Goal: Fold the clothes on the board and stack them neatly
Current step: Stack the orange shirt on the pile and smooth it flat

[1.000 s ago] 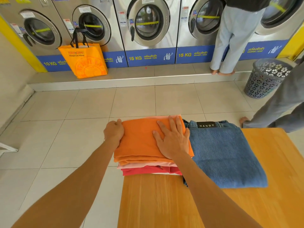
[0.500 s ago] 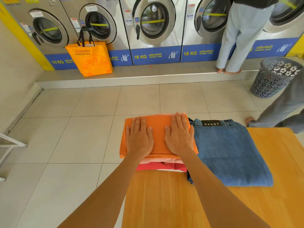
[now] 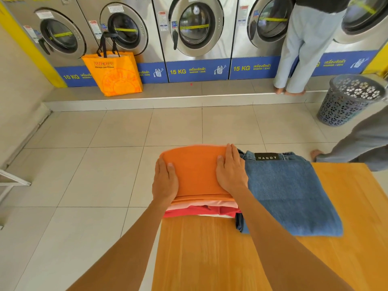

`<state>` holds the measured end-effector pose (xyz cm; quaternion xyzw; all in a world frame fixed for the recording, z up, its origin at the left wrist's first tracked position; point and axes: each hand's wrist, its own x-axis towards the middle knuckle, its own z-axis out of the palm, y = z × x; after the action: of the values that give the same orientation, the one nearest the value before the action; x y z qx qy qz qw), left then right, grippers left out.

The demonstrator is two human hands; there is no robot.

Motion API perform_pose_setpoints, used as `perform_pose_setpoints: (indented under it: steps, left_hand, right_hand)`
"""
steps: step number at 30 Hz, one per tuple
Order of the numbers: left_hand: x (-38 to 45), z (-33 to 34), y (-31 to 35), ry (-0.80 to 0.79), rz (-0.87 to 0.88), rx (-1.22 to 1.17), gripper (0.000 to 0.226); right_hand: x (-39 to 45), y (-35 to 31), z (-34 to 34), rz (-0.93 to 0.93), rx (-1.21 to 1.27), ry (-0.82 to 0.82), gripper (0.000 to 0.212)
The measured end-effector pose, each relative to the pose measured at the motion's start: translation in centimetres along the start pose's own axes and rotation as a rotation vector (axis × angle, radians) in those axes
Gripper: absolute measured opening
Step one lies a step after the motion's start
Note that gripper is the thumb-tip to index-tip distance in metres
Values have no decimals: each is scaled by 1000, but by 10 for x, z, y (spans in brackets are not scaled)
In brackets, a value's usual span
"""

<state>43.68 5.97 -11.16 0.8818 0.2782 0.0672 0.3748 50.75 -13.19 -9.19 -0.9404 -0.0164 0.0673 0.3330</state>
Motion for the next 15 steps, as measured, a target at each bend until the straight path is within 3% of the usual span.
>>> perform_pose_setpoints:
  steps: [4,12,15]
  left_hand:
    - [-18,-5,-6,-12,-110,-37,67]
    - [-56,-33,-35,-158,-132,97,62]
    - [-71,-46,-42,-148,-97,121,49]
  right_hand:
    - [3,3,-1,16,0,-37,67]
    - [-34,13,-13,78,19,-48,69]
    - [-68,14,-22,145,30,-47,64]
